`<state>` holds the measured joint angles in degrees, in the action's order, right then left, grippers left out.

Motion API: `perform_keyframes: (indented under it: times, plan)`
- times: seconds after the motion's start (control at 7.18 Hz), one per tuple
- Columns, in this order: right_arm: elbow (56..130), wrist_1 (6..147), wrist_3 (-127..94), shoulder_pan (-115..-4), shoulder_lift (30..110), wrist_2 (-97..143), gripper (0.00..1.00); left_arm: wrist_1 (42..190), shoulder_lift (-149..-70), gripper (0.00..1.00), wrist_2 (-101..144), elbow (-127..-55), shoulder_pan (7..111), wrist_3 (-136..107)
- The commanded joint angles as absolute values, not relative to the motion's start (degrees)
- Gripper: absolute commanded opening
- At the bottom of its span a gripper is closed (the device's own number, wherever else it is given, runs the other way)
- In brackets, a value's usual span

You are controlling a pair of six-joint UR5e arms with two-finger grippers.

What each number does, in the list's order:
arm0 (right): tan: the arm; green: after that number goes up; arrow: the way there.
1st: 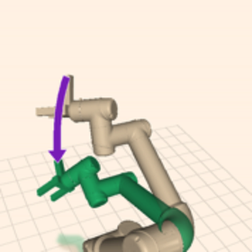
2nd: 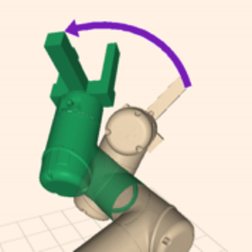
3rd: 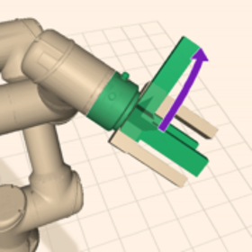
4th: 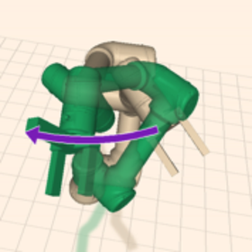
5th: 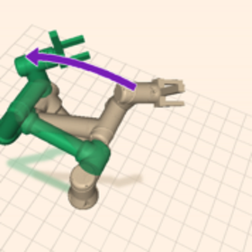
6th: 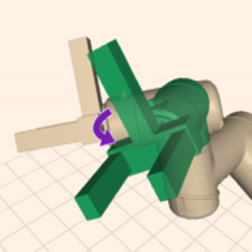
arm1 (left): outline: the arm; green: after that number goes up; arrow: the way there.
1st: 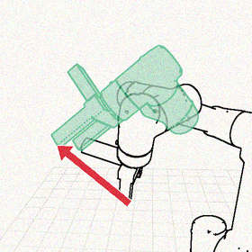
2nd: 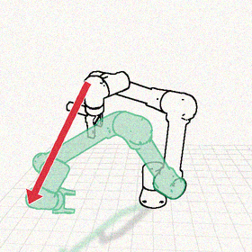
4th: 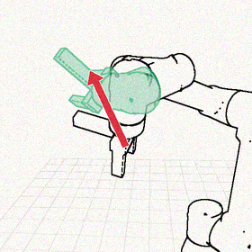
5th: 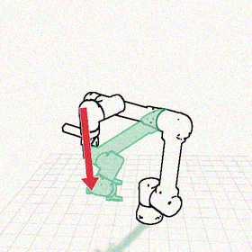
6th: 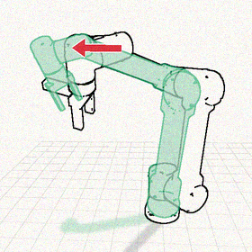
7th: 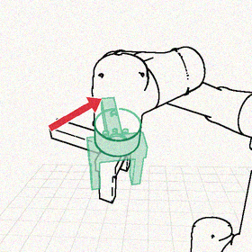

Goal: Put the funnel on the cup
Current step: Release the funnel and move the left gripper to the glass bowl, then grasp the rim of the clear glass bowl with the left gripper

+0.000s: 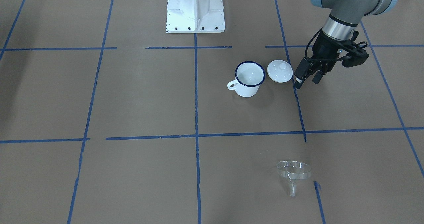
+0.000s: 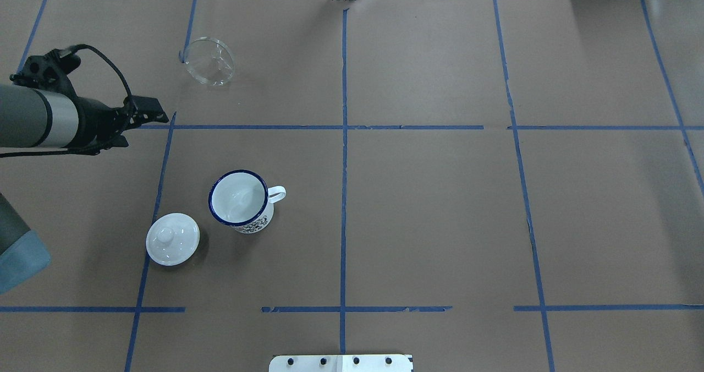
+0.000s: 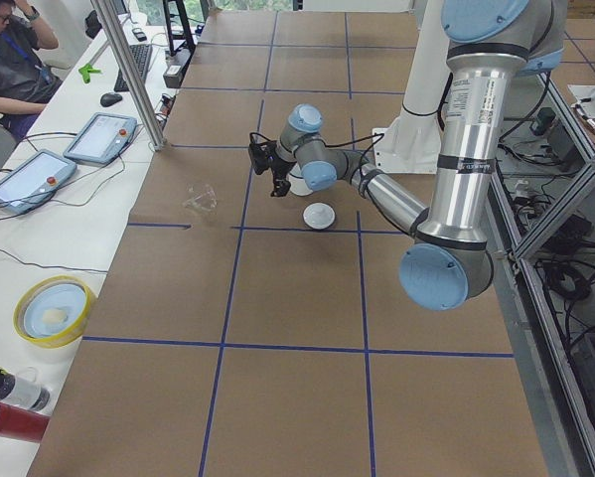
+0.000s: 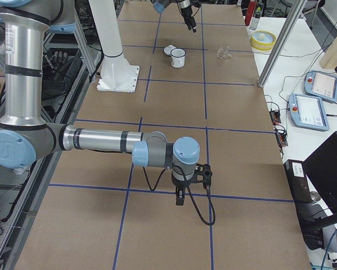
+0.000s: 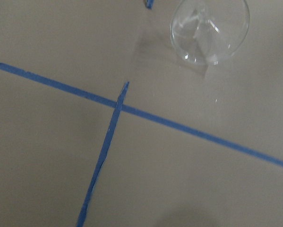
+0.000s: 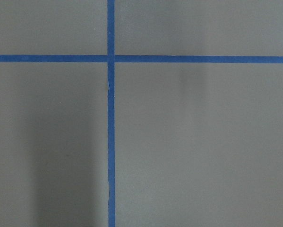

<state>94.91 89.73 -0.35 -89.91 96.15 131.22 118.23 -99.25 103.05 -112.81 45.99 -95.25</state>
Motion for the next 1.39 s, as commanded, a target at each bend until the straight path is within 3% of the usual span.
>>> perform_keyframes:
  times: [0.0, 0.28, 0.56, 1.25]
  plan:
    - [94.83, 89.74, -0.35, -89.91, 96.15, 131.22, 1.0, 118.3, -109.98, 1.0, 97.41, -104.47, 46.23, -115.31]
    - [94.92, 89.74, -0.35, -89.91, 96.15, 131.22, 1.0, 121.61, -116.96, 1.0, 92.93, -93.83, 45.79, -127.91]
    - [94.92, 89.74, -0.35, -89.91, 96.15, 131.22, 1.0, 135.82, -118.2, 1.0, 85.55, -81.89, 43.69, -135.41]
    - [94.83, 89.74, -0.35, -89.91, 96.15, 131.22, 1.0, 144.64, -122.16, 1.0, 82.0, -69.03, 45.52, -136.76]
